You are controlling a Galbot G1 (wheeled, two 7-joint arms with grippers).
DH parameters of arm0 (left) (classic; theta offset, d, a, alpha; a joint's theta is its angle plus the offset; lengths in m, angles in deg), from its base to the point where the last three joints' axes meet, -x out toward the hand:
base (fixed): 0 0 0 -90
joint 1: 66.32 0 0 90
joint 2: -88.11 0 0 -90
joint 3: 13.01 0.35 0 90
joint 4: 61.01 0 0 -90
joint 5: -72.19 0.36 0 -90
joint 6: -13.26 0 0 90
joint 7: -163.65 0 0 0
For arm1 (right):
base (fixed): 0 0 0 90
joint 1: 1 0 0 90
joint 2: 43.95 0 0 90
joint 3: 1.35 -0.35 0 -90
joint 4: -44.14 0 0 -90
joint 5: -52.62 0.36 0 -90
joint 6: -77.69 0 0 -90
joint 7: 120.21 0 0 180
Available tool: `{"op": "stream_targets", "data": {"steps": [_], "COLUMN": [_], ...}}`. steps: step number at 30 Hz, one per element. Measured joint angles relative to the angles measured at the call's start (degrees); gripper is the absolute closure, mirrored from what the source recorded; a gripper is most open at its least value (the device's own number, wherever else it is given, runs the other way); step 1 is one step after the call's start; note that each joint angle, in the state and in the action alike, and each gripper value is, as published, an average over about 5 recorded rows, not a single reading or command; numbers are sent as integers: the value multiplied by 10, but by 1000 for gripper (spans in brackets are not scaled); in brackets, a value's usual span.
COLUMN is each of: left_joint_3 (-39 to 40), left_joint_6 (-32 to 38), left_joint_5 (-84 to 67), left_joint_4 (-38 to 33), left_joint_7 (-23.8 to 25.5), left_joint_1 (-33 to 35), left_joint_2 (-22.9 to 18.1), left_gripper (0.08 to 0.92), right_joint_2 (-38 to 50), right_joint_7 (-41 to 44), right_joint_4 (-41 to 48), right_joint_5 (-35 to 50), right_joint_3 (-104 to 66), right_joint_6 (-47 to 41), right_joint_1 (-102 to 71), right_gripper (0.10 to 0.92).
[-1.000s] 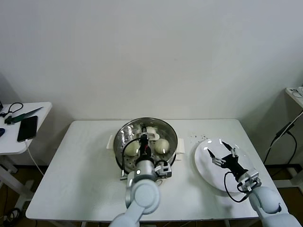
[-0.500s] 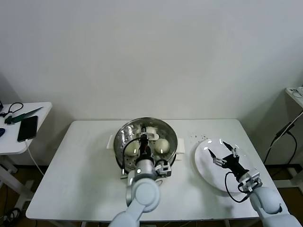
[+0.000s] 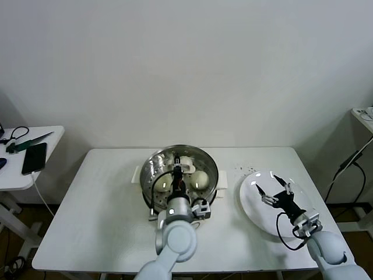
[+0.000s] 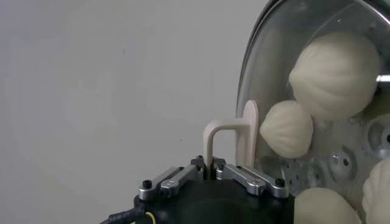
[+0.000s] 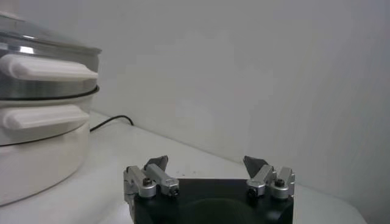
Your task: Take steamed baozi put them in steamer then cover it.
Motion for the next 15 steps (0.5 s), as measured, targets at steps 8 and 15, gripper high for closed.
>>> {"op": "stream_targets", "data": {"steps": [8,15], "left_joint_3": [2,-1], "left_joint_6": [0,-5], "left_joint_5": [-9,-32], "left_joint_4": [-14,-45], "left_joint_7": [0,-10], "left_joint_1": [4,18], "left_joint_2": [9,27], "left_gripper": [665,466], "right_joint_2": [1,3], "right_joint_7": [2,1], "right_joint_4": [-1,-7], "right_joint_5": [0,3], "right_joint_3": [-5,-10], "right_joint_6": [-4,-15], "right_joint_1": [-2,-2], "right_gripper": [203,203]}}
